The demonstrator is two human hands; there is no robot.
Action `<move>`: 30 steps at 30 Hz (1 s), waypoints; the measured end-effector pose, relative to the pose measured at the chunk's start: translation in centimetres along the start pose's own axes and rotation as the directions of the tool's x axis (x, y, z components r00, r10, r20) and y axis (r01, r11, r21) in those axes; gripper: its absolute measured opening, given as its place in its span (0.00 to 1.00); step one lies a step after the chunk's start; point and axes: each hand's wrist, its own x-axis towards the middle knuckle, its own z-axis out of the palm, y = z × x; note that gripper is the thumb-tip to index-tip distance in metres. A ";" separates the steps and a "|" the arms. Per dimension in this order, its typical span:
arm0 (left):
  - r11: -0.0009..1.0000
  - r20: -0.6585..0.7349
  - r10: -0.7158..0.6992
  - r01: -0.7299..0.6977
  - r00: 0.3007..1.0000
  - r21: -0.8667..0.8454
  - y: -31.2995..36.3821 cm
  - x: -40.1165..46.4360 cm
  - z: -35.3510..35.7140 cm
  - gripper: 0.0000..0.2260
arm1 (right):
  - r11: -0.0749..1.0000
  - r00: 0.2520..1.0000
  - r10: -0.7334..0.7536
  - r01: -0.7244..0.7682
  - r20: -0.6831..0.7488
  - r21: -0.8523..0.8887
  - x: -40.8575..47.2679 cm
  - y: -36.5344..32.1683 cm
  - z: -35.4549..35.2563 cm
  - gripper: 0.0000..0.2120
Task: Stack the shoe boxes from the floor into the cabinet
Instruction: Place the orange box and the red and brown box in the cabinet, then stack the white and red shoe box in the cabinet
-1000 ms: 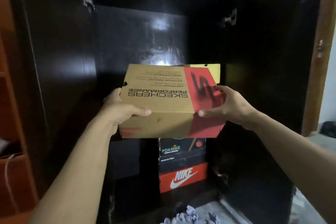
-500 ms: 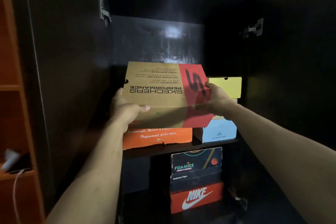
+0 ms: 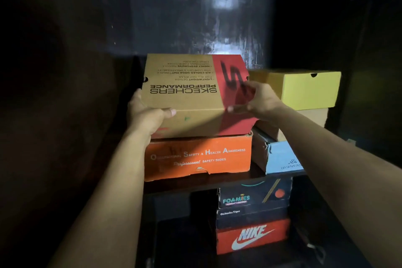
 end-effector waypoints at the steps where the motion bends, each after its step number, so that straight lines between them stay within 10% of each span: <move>1: 1.000 0.000 -0.009 0.009 1.000 0.007 -0.3 0.7 0.1 0.32 | 1.000 1.000 0.008 -0.008 0.009 0.002 0.8 0.4 0.2 0.40; 8: 0.994 -0.044 -0.094 0.095 0.995 0.043 -2.4 3.3 1.6 0.23 | 0.996 0.999 0.041 -0.038 0.034 -0.082 4.0 2.8 1.2 0.27; 13: 0.980 -0.170 -0.032 0.065 0.985 0.190 -4.2 4.0 2.1 0.43 | 0.982 0.996 -0.010 -0.006 -0.084 -0.187 3.8 4.1 2.3 0.27; 25: 0.941 -0.241 0.078 0.008 0.967 0.338 -6.2 3.8 2.4 0.24 | 0.940 0.972 -0.016 -0.066 -0.235 -0.336 3.0 3.6 4.5 0.19; 30: 0.913 -0.250 0.050 0.057 0.967 0.403 -5.8 2.9 2.7 0.40 | 0.926 0.972 0.026 -0.111 -0.233 -0.360 2.5 3.5 3.6 0.20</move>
